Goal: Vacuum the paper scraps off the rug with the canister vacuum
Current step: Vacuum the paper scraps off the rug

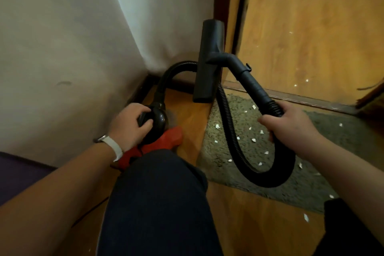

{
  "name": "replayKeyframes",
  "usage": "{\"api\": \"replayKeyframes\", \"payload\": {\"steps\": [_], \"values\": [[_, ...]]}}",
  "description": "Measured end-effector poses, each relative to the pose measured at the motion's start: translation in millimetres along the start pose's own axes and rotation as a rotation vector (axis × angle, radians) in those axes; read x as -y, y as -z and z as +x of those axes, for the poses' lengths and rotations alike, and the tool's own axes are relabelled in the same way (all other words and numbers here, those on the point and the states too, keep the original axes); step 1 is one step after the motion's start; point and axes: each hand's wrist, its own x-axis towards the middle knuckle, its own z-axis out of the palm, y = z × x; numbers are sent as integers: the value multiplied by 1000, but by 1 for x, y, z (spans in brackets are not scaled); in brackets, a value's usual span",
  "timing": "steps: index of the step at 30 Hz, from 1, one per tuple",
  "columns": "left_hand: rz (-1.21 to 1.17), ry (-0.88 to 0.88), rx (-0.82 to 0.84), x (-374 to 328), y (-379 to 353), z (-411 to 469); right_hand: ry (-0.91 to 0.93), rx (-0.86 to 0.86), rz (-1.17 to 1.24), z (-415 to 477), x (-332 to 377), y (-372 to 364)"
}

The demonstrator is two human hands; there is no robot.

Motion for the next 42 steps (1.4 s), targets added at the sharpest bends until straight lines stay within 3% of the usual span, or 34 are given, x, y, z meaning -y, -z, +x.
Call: {"api": "replayKeyframes", "payload": {"steps": [4, 9, 13, 16, 20, 27, 35, 42], "values": [[53, -211, 345, -98, -13, 37, -24, -59, 127, -10, -8, 34], [322, -653, 708, -211, -92, 48, -44, -115, 225, -15, -24, 79], [458, -839, 783, -253, -165, 51, -69, -124, 277, -9, -44, 114], [543, -870, 712, -235, -207, 67, -100, -125, 266, 3, -64, 138], [585, -793, 635, -207, -230, 92, -158, -121, 215, 19, -94, 160], [225, -724, 481, -234, -222, 92, -256, -165, -74, 39, -145, 184], [-230, -191, 900, -285, -173, 71, -356, -195, -366, 61, -190, 197], [-323, -26, 959, -293, -165, 64, -393, -81, -473, 75, -208, 182]]}}
